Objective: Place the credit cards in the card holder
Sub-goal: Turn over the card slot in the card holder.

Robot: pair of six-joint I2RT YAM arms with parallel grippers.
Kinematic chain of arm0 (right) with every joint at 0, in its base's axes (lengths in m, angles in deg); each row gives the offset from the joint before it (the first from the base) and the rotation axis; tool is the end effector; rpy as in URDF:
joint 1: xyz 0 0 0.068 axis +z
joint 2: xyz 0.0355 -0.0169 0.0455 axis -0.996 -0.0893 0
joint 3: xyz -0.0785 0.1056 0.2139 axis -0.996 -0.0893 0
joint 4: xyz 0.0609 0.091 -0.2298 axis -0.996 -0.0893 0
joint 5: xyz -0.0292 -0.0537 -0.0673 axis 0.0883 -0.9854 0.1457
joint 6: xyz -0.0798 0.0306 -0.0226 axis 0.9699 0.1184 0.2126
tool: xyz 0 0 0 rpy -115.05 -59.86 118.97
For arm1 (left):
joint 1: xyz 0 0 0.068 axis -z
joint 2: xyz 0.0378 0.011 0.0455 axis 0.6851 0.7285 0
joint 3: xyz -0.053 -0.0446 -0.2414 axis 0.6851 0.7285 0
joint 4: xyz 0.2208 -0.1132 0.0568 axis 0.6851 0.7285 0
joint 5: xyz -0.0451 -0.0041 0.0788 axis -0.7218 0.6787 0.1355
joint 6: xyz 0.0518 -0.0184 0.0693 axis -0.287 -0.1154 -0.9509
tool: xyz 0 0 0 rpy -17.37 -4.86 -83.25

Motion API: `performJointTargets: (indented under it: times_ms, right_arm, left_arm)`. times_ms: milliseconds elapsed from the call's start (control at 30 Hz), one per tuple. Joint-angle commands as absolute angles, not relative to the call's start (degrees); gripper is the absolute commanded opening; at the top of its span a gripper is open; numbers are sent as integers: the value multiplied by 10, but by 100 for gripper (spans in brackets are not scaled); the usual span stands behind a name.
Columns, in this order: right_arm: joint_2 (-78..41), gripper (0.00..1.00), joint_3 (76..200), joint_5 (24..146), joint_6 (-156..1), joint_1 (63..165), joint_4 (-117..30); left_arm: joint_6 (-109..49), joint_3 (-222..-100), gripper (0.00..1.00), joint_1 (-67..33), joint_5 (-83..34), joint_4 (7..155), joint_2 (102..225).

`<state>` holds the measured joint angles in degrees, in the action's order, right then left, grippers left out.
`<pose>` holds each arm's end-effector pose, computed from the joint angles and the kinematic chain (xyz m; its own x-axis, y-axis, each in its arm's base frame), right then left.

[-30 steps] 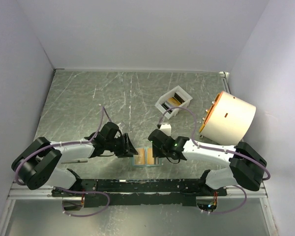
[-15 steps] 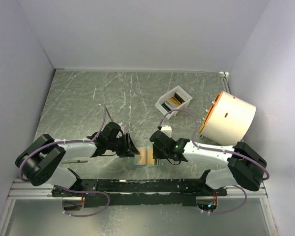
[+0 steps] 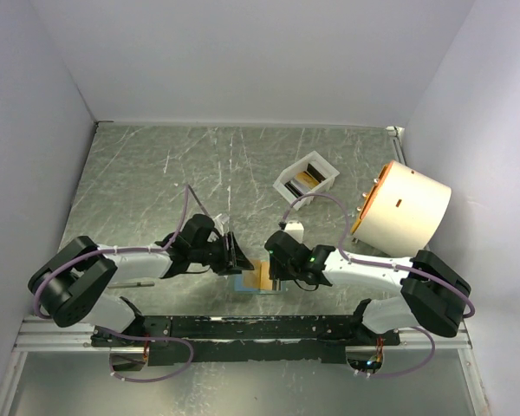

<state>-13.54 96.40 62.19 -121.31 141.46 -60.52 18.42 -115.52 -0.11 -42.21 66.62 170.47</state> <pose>0.1578 0.2013 0.1059 -0.8644 0.0403 -0.5012 -0.0993 0.9635 0.2488 0.1833 -0.2187 0.0985 -0.9776 -0.1546 -0.1425 0.0250 0.5874 -0.8089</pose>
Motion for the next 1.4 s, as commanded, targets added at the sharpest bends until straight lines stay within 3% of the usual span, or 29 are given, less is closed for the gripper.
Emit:
performJointTargets:
  times_ms: [0, 400, 1033, 1367]
  right_arm:
    - [-133, 43, 946, 634, -1224, 1413, -601]
    - [-126, 42, 955, 625, -1221, 1413, -616]
    - [2, 42, 1002, 499, -1244, 1413, -765]
    - [26, 43, 1020, 514, -1212, 1413, -739]
  left_arm:
    - [198, -1169, 52, 10, -452, 602, 1714]
    - [197, -1213, 52, 34, -454, 601, 1730]
    - [185, -1254, 51, 65, -436, 612, 1784]
    - [149, -1267, 47, 71, -362, 719, 1741]
